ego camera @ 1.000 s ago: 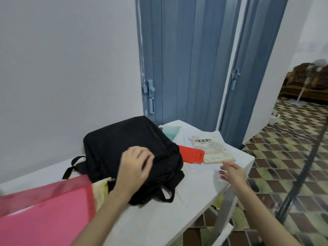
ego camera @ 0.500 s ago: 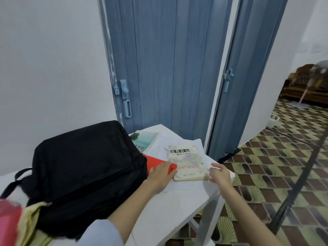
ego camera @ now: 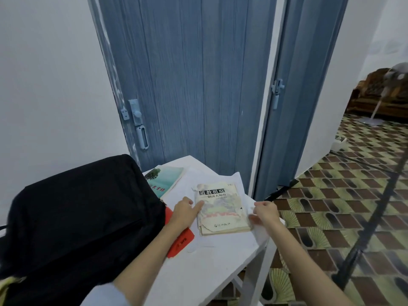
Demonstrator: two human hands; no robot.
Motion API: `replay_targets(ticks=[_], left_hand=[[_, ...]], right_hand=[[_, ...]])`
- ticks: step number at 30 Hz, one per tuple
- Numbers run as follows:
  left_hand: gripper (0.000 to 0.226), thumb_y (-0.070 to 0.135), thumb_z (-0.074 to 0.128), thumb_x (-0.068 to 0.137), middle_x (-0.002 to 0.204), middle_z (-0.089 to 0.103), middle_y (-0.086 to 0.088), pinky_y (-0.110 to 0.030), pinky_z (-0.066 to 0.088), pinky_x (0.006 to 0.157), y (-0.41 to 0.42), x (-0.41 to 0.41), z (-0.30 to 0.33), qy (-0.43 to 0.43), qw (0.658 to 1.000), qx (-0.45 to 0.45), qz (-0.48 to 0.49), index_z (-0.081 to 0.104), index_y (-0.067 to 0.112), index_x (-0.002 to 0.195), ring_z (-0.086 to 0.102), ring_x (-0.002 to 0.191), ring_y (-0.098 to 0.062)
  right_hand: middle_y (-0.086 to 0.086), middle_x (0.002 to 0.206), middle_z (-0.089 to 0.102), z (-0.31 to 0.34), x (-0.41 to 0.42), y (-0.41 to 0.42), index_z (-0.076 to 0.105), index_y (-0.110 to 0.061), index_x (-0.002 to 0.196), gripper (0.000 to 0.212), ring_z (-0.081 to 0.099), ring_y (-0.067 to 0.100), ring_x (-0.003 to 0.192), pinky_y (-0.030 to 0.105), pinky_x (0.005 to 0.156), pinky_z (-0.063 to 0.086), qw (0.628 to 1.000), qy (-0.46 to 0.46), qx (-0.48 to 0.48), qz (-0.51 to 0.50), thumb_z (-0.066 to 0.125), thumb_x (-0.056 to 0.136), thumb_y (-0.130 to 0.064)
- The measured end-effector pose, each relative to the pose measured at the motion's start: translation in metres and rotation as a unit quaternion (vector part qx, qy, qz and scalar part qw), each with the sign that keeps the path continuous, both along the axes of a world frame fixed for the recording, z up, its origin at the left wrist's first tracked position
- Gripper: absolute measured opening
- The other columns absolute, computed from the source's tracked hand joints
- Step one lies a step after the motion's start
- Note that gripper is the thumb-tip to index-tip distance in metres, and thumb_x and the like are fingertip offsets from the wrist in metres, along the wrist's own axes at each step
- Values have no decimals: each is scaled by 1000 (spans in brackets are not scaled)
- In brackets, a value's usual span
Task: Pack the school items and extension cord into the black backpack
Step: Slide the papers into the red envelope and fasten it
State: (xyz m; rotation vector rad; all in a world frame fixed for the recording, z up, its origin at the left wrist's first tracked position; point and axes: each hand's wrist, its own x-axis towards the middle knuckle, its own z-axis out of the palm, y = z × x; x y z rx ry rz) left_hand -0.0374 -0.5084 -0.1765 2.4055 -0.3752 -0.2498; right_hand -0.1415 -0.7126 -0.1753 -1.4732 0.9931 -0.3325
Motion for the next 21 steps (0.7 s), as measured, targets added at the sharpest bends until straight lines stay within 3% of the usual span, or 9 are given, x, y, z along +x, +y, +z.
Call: replay_targets(ticks=[2, 4, 7, 8, 11, 13, 16, 19, 21], left_hand=[[66, 52, 58, 83, 126, 53, -14, -31, 39, 91, -22, 1, -3, 66, 996, -24, 56, 42, 2, 123, 48, 116, -29], [75, 47, 70, 75, 129, 50, -15, -34, 37, 98, -39, 0, -4, 73, 992, 13, 100, 36, 1, 125, 43, 122, -33], [66, 29, 79, 68, 123, 54, -12, -33, 38, 92, -49, -1, 1, 99, 986, 28, 134, 43, 4, 118, 42, 120, -32], [59, 23, 79, 68, 119, 56, -10, -32, 41, 90, -50, 2, 2, 122, 984, 4, 133, 47, 5, 113, 44, 118, -32], [43, 5, 79, 63, 110, 64, -19, -38, 49, 90, -41, 17, 1, 197, 965, -121, 124, 54, 1, 98, 59, 105, -32], [36, -6, 70, 71, 110, 64, -18, -37, 50, 85, -31, 22, 7, 222, 942, -225, 112, 54, -5, 103, 61, 96, -32], [33, -15, 55, 82, 110, 61, -18, -42, 49, 80, -8, 30, 23, 251, 902, -336, 101, 51, -6, 114, 61, 95, -34], [30, -13, 56, 82, 86, 68, -17, -36, 56, 62, 33, 46, 33, 258, 866, -408, 131, 55, -9, 112, 68, 65, -25], [30, -9, 56, 84, 81, 70, -13, -39, 55, 68, 58, 53, 37, 277, 834, -458, 137, 57, -6, 113, 69, 68, -25]], right_hand=[[21, 83, 55, 0, 8, -3, 47, 8, 108, 19, 59, 28, 51, 34, 48, 49, 998, 18, 51, 11, 40, 90, 4], [25, 78, 52, 0, 15, -4, 40, 5, 107, 20, 59, 32, 47, 26, 37, 40, 997, 30, 68, 28, 35, 87, 10], [21, 76, 56, 2, 20, -5, 38, 0, 95, 7, 57, 29, 47, 17, 32, 29, 996, 57, 53, 39, 39, 89, 1], [17, 75, 57, 3, 21, -8, 40, -1, 92, 6, 54, 24, 44, 15, 33, 27, 996, 66, 49, 43, 43, 90, -6], [10, 67, 57, 6, 22, -16, 49, -1, 100, 30, 42, 16, 40, 17, 38, 24, 991, 90, 51, 79, 52, 93, -30], [9, 66, 56, 8, 24, -19, 53, 0, 107, 41, 40, 15, 43, 18, 39, 24, 988, 104, 47, 101, 54, 92, -39], [6, 65, 52, 10, 30, -16, 53, -1, 103, 45, 44, 16, 49, 24, 45, 32, 984, 118, 1, 135, 64, 85, -41], [5, 76, 58, 9, 38, -8, 51, -6, 84, 43, 59, 21, 73, 29, 65, 47, 978, 113, -63, 165, 78, 72, -38], [2, 89, 63, 8, 44, -1, 58, -7, 87, 39, 62, 21, 88, 26, 72, 47, 960, 142, -136, 197, 79, 68, -34]])
